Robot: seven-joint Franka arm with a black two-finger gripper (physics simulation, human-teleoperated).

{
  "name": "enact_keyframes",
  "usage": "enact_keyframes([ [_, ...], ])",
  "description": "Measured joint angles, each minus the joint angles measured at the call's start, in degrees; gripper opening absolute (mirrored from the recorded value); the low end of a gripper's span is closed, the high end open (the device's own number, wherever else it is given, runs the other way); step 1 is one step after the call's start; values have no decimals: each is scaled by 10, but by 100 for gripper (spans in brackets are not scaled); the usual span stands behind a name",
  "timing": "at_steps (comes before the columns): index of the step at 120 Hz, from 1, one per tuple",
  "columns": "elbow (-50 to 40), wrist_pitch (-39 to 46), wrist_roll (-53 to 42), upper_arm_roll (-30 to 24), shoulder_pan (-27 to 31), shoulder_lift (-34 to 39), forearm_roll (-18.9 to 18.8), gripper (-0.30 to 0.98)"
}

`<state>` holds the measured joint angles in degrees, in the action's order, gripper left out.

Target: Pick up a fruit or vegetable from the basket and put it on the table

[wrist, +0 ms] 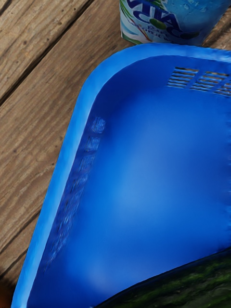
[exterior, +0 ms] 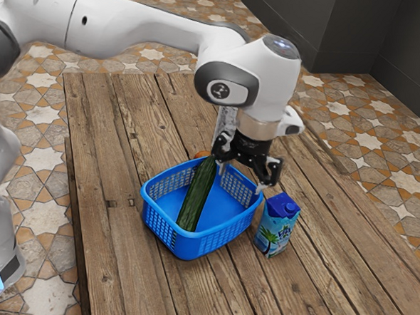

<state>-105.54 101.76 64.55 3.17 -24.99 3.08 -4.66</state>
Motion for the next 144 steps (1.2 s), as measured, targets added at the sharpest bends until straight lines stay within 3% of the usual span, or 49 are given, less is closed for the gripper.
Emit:
enact_keyframes([
  [7,-46,4,2,0,-14,36,4,69],
  [24,-101,11,7,33,24,86,13,69],
  [77,-133,47,16,41,23,71,29,69],
  [144,-200,114,22,42,26,74,89,66],
])
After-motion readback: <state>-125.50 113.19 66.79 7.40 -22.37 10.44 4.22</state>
